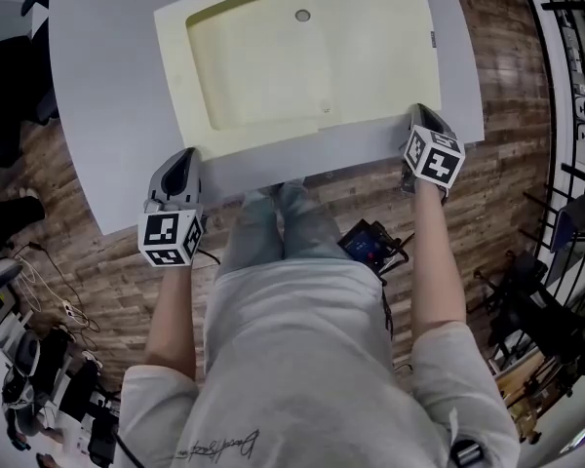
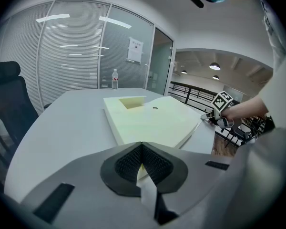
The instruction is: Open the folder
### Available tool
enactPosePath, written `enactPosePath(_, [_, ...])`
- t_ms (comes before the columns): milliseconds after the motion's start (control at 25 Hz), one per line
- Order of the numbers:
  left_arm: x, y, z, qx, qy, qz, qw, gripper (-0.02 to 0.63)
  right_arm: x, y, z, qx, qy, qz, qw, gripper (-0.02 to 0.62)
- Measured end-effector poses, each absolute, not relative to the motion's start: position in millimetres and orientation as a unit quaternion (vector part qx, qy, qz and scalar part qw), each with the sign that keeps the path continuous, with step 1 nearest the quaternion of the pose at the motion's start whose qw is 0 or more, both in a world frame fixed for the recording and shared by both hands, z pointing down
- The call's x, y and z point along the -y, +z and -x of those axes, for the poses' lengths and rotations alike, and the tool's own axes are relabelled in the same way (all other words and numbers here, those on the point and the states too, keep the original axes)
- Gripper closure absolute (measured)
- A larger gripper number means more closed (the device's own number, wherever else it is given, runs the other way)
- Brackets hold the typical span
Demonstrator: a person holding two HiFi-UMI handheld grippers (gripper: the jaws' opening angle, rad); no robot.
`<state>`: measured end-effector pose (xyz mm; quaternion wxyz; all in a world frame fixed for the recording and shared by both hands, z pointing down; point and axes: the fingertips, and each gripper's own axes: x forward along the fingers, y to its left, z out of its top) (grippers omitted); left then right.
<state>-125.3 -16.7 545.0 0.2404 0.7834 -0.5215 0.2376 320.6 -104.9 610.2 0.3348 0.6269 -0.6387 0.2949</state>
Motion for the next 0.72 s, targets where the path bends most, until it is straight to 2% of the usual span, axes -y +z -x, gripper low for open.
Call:
enactPosePath(400, [15.5, 545.6, 128.9, 0.526, 0.223, -0.779, 0.259, 0.597, 104.1, 612.2, -320.0, 0.640, 0.341, -0.609, 0.321, 0.572])
enactPosePath(720, [16.6, 545.2, 128.2, 0.527, 0.227, -0.776, 0.264, 0.597, 106.1, 610.4, -319.5, 0.642, 0.322, -0.609, 0.335, 0.572])
